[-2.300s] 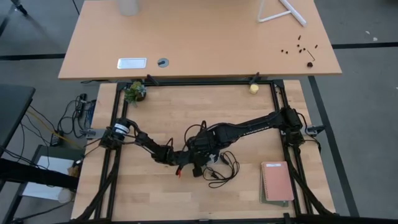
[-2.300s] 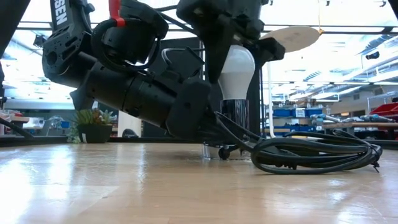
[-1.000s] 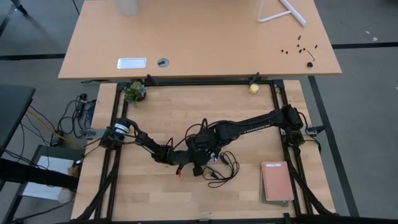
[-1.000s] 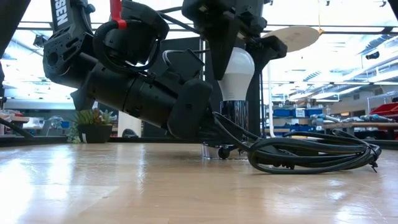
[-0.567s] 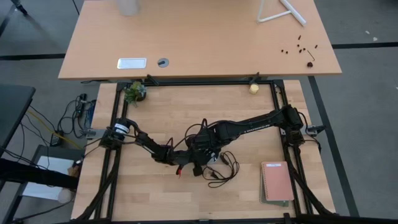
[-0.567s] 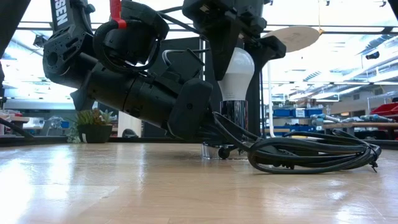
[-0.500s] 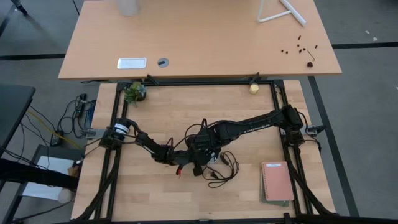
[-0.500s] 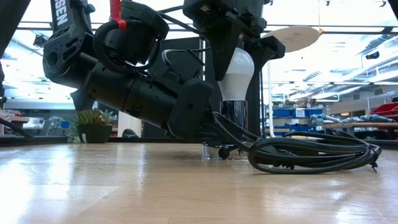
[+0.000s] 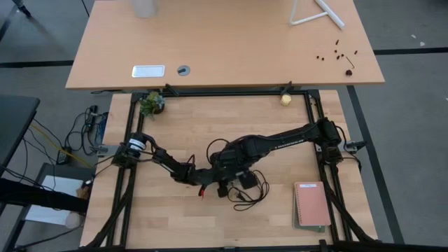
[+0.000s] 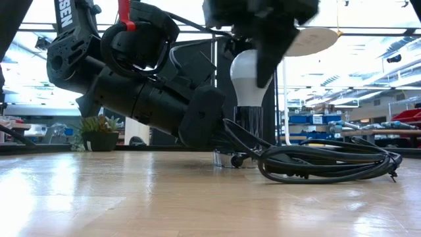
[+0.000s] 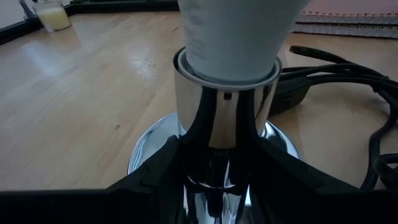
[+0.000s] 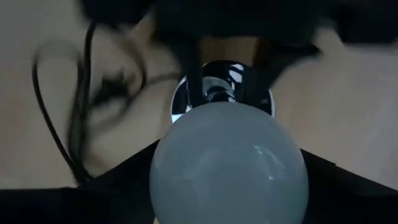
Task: Screw lightbulb
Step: Remove the lightbulb from the lamp
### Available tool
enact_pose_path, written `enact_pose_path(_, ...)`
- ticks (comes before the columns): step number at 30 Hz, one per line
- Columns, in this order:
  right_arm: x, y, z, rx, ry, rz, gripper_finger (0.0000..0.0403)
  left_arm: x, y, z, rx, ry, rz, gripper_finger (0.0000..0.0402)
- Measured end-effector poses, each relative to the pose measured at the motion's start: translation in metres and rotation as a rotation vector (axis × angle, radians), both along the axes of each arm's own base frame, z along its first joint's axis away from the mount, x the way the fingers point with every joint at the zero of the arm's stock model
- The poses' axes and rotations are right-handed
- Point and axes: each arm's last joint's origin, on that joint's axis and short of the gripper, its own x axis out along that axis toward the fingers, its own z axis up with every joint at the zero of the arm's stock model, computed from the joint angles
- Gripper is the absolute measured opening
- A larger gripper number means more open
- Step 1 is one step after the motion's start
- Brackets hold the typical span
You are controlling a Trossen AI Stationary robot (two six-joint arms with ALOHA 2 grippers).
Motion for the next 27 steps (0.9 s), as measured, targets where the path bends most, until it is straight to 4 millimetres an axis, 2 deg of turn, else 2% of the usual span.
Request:
enact_pose_path(3, -0.002, -0.001, 0.0, -0.054, 0.013, 0.3, 0.0285, 0.0, 0.0, 0.0, 0.009, 0.001, -0.005, 0.0184)
enact_pose_path(5, -0.003, -0.001, 0.0, -0.079, 0.023, 0.397, 0.0285, 0.0, 0.0, 0.0, 0.008, 0.001, -0.006, 0.0184)
enact_pose_path(11, -0.002, 0.0, 0.001, -0.03, 0.011, 0.338, 0.0301, 0.0, -0.001, 0.0, 0.003, 0.002, -0.019, 0.0184)
enact_pose_path(18, 0.0, 0.0, 0.008, -0.009, -0.013, 0.125, 0.0374, 0.0, -0.001, 0.0, -0.008, 0.002, -0.013, 0.0184)
enact_pose_path(22, -0.001, -0.002, 0.013, -0.013, -0.023, -0.2, 0.0397, 0.0, 0.0, 0.0, -0.008, 0.002, -0.009, 0.0184)
enact_pose_path(27, -0.002, -0.001, 0.011, 0.059, -0.007, -0.633, 0.0383, 0.0, 0.0, 0.0, -0.019, 0.0, -0.006, 0.0184)
